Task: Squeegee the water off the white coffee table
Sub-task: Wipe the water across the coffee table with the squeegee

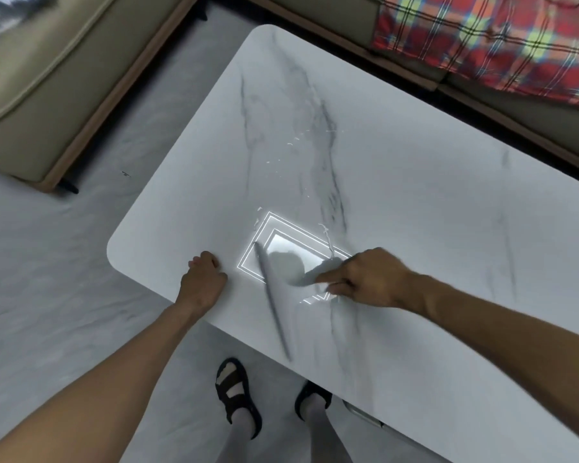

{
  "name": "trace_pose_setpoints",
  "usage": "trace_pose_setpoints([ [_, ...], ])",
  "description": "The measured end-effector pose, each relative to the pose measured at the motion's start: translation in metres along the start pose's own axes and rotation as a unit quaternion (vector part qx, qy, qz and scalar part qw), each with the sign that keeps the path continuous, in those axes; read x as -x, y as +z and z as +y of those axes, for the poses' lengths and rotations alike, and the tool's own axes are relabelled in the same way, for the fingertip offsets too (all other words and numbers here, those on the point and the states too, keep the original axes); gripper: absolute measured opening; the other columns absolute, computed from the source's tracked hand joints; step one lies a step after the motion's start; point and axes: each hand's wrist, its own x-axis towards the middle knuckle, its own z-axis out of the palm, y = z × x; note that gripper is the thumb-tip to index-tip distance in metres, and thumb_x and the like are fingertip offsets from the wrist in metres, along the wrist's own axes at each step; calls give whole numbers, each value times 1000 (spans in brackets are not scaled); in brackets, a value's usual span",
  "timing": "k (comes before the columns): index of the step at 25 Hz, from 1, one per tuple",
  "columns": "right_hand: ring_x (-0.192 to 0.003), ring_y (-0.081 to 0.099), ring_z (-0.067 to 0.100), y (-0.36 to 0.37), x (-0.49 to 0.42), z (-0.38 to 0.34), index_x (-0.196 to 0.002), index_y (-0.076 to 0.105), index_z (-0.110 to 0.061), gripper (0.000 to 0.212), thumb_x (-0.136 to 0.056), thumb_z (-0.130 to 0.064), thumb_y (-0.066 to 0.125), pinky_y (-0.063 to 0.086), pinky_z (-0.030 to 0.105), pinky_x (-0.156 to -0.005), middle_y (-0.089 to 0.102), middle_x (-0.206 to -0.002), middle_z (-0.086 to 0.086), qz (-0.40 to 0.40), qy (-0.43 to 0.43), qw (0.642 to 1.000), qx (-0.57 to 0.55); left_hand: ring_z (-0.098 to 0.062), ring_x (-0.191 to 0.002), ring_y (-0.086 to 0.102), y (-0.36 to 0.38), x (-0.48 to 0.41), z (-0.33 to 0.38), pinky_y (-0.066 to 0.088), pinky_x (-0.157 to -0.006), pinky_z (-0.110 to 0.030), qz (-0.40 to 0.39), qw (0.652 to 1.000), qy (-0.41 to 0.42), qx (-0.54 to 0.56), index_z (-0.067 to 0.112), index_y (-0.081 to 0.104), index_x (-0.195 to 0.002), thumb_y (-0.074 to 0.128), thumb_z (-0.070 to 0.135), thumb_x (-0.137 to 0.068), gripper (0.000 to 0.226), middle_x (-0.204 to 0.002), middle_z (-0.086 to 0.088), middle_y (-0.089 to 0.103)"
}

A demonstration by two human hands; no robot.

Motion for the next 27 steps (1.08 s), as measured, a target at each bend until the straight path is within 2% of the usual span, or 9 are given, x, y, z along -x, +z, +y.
trace_pose_setpoints([
  [3,-117,57,23,17,-71,-77,-131,42,-62,36,-96,-57,33,42,32,-83,63,-128,-9,-61,-47,997,10,-30,-83,56,-18,2,-23,40,-68,-33,87,993,-28,72,16,42,-108,45,11,-89,20,-98,-12,61],
  [5,-117,56,26,15,-104,-103,-132,44,-60,37,-97,-55,32,43,34,-83,62,-128,-7,-58,-51,997,22,-33,-85,56,-29,-3,-33,40,-72,-34,174,978,-48,102,14,42,-116,43,8,-89,27,-103,-16,61],
  [7,-114,56,29,7,-120,-103,-130,44,-62,35,-96,-54,34,48,40,-88,63,-124,-6,-47,-24,999,8,-36,-101,56,-35,-10,-37,42,-81,-37,221,967,-65,112,15,41,-126,44,7,-88,38,-119,-16,57],
  [9,-110,58,29,-4,-124,-88,-127,45,-63,35,-95,-53,36,49,41,-86,66,-119,-4,-27,4,1000,-8,-34,-114,54,-33,-15,-39,43,-88,-39,182,975,-57,118,15,40,-131,46,4,-86,46,-132,-12,51],
  [13,-103,63,25,-19,-96,-30,-127,49,-59,36,-97,-49,33,46,34,-82,69,-117,-6,45,114,992,-30,-36,-117,50,-18,-18,-27,43,-81,-35,67,997,7,45,8,41,-119,55,8,-83,39,-126,-15,43],
  [16,-101,63,26,-14,-46,11,-128,50,-55,35,-98,-51,33,46,33,-79,70,-117,-7,77,226,971,-29,-44,-136,27,-18,-24,-15,42,-103,-46,0,1000,-4,18,3,38,-123,55,14,-83,45,-137,-26,30],
  [19,-84,62,24,-25,-2,27,-123,53,-55,37,-97,-60,28,46,33,-70,72,-97,-9,99,310,945,-26,-48,-139,18,-25,-28,-13,36,-110,-51,-39,999,-11,-17,0,33,-130,51,15,-84,51,-142,-34,22],
  [22,-90,64,28,-51,-19,16,-125,52,-53,40,-96,-62,26,45,34,-69,72,-102,-6,126,304,944,-21,-50,-140,15,-31,-26,-13,33,-112,-51,-60,998,-2,-27,-1,31,-134,51,16,-84,56,-145,-37,18],
  [27,-121,53,37,-101,-152,-17,-143,40,-41,42,-103,-44,30,42,42,-97,58,-138,5,147,194,962,-122,-50,-136,18,-26,-33,-12,39,-107,-51,-64,998,-9,-25,2,36,-121,51,16,-81,45,-141,-37,20],
])
